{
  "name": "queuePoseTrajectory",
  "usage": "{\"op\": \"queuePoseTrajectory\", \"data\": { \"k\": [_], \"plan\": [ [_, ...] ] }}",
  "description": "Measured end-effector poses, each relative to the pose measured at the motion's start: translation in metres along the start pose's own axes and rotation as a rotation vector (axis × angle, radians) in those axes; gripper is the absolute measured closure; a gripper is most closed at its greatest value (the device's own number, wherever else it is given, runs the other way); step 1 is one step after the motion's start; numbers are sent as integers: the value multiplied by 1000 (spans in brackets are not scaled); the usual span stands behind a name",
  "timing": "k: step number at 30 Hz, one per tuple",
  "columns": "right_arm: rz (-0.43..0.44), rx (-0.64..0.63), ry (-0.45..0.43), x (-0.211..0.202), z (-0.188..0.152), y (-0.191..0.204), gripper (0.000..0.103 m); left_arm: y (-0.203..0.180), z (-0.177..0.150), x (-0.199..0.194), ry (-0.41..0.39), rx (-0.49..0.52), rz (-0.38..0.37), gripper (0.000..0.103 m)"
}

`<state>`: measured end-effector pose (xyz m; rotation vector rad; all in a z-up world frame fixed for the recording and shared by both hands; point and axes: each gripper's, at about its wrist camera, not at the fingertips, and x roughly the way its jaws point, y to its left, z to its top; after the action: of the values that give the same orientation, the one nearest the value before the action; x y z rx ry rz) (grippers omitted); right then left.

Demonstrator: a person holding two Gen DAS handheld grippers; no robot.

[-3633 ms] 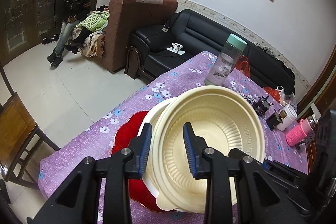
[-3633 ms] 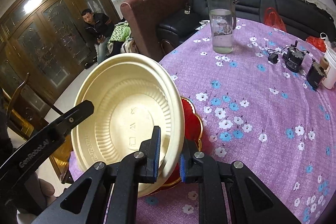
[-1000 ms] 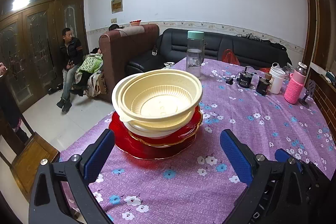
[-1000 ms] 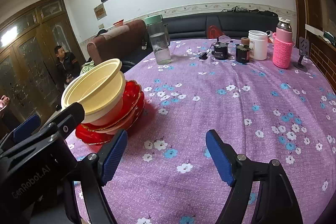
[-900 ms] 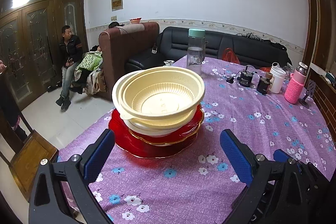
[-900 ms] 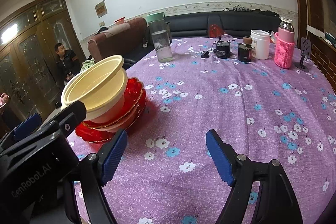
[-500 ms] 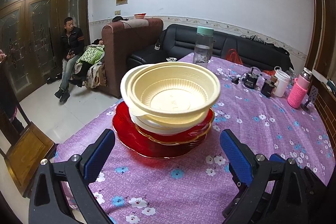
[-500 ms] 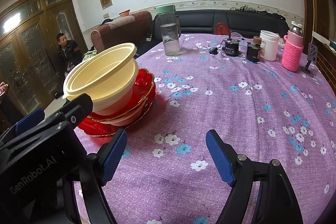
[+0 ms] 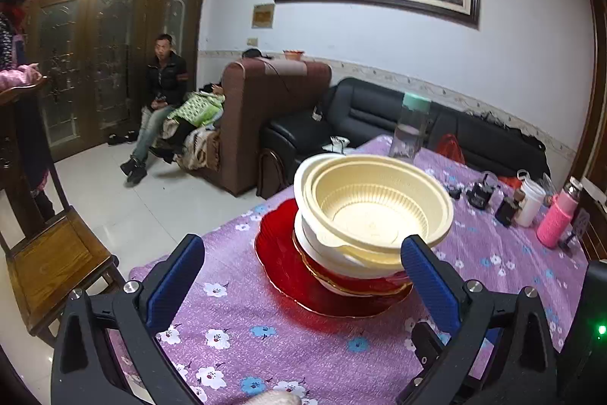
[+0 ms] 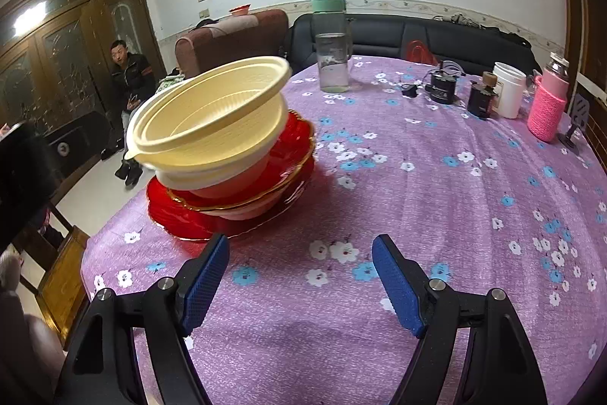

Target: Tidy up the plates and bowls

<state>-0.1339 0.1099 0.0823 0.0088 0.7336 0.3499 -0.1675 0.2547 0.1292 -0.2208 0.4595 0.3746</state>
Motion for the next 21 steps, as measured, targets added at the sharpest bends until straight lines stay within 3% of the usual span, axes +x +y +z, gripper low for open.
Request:
{"op": "queuePoseTrajectory", "data": {
  "k": [9, 21],
  "plan": [
    [13, -48, 9, 7, 1, 17, 21, 2, -3, 22, 85, 29, -10, 0],
    [44, -48, 26, 17, 4, 17, 21, -7, -4, 35, 129, 42, 22, 0]
  ]
}}
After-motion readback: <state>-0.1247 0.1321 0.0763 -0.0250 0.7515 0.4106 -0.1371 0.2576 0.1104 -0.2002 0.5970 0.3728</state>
